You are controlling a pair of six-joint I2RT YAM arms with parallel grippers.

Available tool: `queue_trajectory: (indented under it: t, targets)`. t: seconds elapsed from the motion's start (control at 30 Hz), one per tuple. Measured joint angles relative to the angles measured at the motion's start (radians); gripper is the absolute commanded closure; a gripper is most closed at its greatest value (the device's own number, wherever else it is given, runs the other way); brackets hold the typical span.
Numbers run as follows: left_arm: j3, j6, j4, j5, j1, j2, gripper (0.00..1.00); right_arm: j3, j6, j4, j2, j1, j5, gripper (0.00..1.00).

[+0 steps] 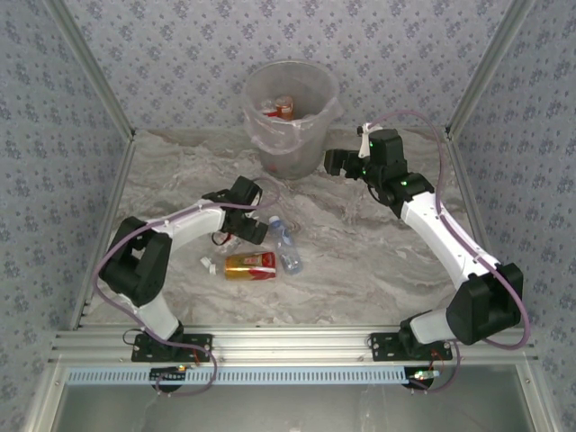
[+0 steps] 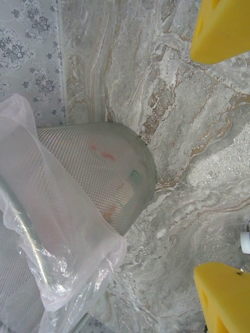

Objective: Put the plastic bottles in the bin

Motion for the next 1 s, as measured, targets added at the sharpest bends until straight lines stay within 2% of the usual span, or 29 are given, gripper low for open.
queue_trajectory:
  t: [0.37,0.67,0.83,0.93,1.0]
  targets:
    - [0.049,0.010,-0.021,-0.068,0.051,0.069,0.05,0.000,0.005,-0.001,-0.002,0.000,0.008,0.00]
    - [0.064,-0.005,-0.027,-0.059,0.090,0.090,0.11,0.000,0.011,-0.005,-0.005,0.004,0.008,0.00]
    - [0.091,-0.016,-0.029,-0.031,0.104,0.116,0.19,0.000,0.012,-0.008,-0.006,0.006,0.012,0.00]
    - [0.098,-0.023,-0.025,-0.017,0.108,0.127,0.28,0.000,0.012,-0.009,-0.011,0.008,0.016,0.00]
    - [0.098,-0.020,-0.024,-0.006,0.110,0.127,0.29,0.000,0.011,-0.010,-0.015,0.008,0.017,0.00]
